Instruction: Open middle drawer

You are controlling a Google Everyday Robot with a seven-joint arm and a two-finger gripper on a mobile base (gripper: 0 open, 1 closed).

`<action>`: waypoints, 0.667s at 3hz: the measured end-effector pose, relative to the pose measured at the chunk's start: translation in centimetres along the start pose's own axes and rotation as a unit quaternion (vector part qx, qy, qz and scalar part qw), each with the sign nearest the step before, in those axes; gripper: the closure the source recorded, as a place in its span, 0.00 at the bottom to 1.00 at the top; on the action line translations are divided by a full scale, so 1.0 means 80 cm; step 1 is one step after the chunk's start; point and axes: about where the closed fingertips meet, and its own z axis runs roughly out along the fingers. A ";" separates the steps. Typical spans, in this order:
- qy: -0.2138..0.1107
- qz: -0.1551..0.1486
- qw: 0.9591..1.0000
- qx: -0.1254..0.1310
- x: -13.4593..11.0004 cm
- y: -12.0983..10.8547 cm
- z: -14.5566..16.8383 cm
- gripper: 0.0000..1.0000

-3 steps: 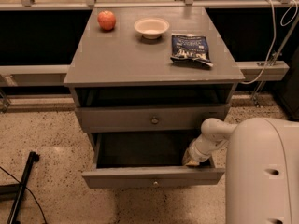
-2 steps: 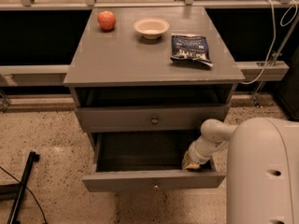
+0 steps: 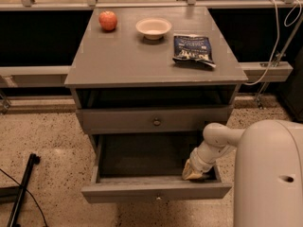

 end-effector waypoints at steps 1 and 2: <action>-0.019 0.007 0.999 -0.035 0.001 0.032 0.001 1.00; -0.024 0.005 0.999 -0.035 -0.002 0.029 -0.003 1.00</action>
Offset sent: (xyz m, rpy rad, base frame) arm -0.1037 -0.0350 0.0230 0.1098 0.2741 0.0326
